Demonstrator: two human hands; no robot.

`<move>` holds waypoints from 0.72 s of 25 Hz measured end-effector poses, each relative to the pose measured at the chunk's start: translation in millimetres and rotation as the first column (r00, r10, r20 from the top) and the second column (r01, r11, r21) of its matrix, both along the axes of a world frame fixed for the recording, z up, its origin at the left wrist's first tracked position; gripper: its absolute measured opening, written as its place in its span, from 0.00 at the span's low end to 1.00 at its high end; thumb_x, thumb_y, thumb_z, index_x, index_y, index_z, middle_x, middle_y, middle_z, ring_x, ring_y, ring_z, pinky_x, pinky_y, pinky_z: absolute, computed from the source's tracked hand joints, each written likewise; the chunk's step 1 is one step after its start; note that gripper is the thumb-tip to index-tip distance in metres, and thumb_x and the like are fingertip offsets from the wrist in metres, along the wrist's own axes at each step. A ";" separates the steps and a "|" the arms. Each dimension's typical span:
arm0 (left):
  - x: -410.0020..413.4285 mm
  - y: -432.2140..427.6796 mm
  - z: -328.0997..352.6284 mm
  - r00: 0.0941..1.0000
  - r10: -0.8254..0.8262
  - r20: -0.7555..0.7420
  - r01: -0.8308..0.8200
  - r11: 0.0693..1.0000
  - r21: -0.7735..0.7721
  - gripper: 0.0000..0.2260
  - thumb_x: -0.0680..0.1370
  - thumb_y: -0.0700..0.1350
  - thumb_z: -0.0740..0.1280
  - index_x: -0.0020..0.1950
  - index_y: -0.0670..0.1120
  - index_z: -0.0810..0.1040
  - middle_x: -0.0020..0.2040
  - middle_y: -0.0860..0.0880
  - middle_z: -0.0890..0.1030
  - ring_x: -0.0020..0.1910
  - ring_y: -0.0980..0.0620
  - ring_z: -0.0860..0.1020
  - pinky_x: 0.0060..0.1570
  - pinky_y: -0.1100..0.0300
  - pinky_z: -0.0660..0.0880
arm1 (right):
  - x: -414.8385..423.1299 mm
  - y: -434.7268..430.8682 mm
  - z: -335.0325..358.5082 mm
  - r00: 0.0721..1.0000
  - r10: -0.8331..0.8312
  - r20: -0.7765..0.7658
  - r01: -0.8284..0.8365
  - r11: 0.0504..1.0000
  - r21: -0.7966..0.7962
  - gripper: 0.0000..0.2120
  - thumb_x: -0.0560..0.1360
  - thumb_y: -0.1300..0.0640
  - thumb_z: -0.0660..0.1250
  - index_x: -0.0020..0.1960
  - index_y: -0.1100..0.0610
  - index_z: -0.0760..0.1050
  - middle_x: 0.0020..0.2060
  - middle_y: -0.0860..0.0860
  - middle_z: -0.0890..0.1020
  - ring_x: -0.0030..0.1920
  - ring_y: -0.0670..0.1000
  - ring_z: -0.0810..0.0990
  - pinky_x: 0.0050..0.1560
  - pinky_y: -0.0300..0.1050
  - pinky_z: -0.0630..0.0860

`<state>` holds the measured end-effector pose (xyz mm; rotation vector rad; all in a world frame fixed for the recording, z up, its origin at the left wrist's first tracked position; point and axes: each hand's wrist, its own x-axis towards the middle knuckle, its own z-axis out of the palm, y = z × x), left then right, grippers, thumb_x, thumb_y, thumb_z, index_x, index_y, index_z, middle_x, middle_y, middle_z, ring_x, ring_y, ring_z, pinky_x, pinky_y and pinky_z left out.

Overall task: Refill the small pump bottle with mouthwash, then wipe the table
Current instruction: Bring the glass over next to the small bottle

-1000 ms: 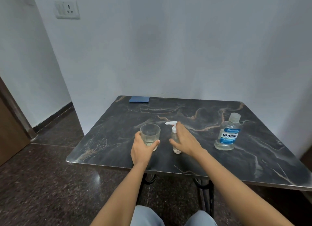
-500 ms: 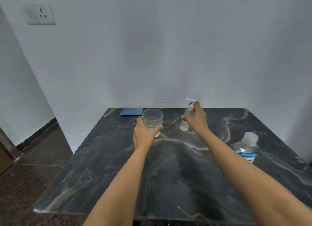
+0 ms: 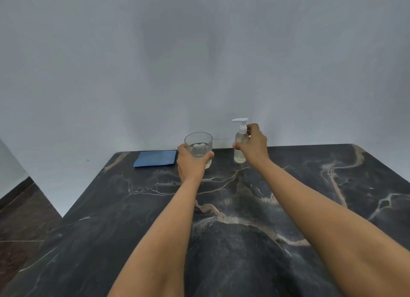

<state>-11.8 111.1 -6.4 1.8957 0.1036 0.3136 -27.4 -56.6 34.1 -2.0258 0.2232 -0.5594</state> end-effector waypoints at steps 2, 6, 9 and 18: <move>23.2 -5.6 -7.6 0.999 0.034 -0.027 -0.035 0.998 -0.047 0.36 0.67 0.50 0.79 0.69 0.44 0.65 0.67 0.43 0.72 0.65 0.43 0.72 0.59 0.54 0.72 | 19.7 1.6 -8.6 1.000 0.007 -0.004 -0.007 1.000 -0.011 0.27 0.69 0.66 0.74 0.63 0.60 0.67 0.61 0.55 0.76 0.59 0.56 0.75 0.59 0.46 0.71; 54.8 -8.0 -16.3 0.999 0.039 -0.019 -0.039 0.999 -0.035 0.36 0.68 0.49 0.79 0.69 0.44 0.64 0.68 0.42 0.71 0.66 0.42 0.71 0.62 0.53 0.71 | 43.2 2.7 -21.6 1.000 0.020 -0.002 -0.020 0.999 -0.047 0.25 0.69 0.65 0.75 0.62 0.61 0.68 0.59 0.55 0.76 0.57 0.54 0.75 0.55 0.43 0.70; 69.3 -7.4 -25.4 1.000 0.004 -0.008 -0.004 1.000 -0.010 0.36 0.68 0.49 0.78 0.70 0.43 0.64 0.68 0.42 0.71 0.66 0.42 0.71 0.59 0.56 0.70 | 51.8 -1.1 -32.2 1.000 0.006 0.006 -0.006 1.000 -0.023 0.26 0.68 0.65 0.74 0.62 0.60 0.68 0.59 0.55 0.76 0.57 0.55 0.75 0.55 0.43 0.71; 58.4 -8.1 -25.3 0.989 -0.132 -0.070 0.134 0.991 0.015 0.42 0.69 0.51 0.77 0.74 0.40 0.59 0.71 0.40 0.68 0.69 0.41 0.69 0.66 0.52 0.69 | 32.5 5.0 -37.0 0.996 -0.001 -0.086 0.002 1.000 0.009 0.40 0.69 0.65 0.74 0.74 0.59 0.56 0.65 0.58 0.71 0.65 0.57 0.71 0.52 0.39 0.68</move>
